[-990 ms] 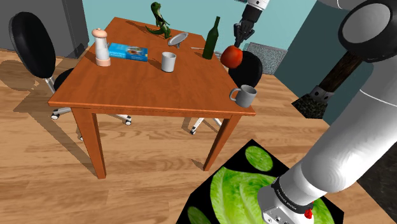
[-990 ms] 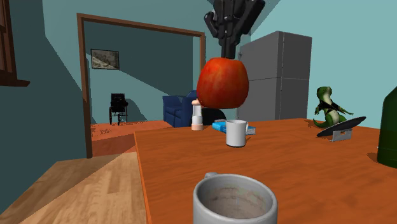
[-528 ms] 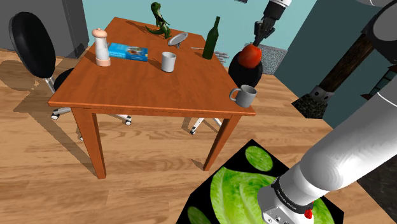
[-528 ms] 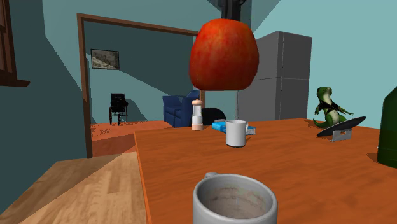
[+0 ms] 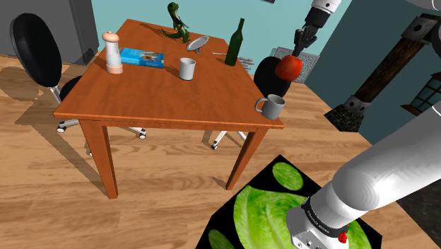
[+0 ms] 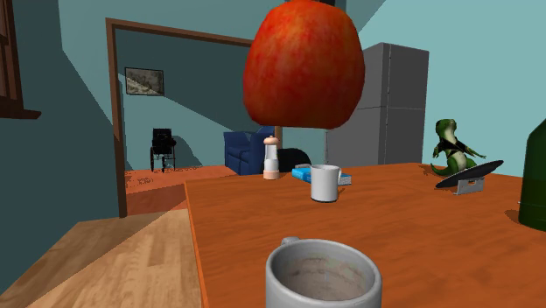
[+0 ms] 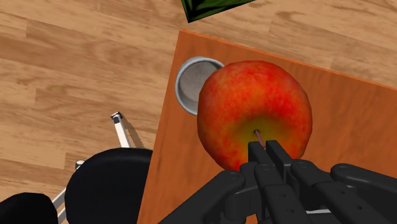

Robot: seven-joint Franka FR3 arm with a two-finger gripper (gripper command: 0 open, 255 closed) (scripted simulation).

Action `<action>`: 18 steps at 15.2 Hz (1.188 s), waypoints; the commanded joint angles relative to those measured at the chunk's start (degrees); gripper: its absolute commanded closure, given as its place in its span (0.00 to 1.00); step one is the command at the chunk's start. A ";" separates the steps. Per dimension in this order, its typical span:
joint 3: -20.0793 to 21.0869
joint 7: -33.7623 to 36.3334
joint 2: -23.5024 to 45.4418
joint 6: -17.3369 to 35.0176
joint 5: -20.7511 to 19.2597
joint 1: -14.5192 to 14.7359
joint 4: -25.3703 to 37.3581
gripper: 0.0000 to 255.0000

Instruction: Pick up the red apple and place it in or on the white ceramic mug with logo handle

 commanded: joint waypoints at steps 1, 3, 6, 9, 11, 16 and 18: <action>-0.03 -0.17 -0.21 1.47 -0.06 -0.04 -1.65 1.00; -0.01 -0.22 -0.49 3.06 -0.13 -0.04 -3.51 1.00; 0.02 -0.32 -0.80 5.41 -0.21 -0.04 -6.17 1.00; 0.03 -0.45 -0.98 7.75 -0.25 -0.05 -8.68 1.00; 0.02 -0.54 -1.04 9.29 -0.25 -0.06 -10.28 1.00; -0.02 -0.85 -0.95 13.11 -0.18 -0.09 -14.02 1.00; -0.05 -0.99 -0.82 14.63 -0.11 -0.10 -15.43 1.00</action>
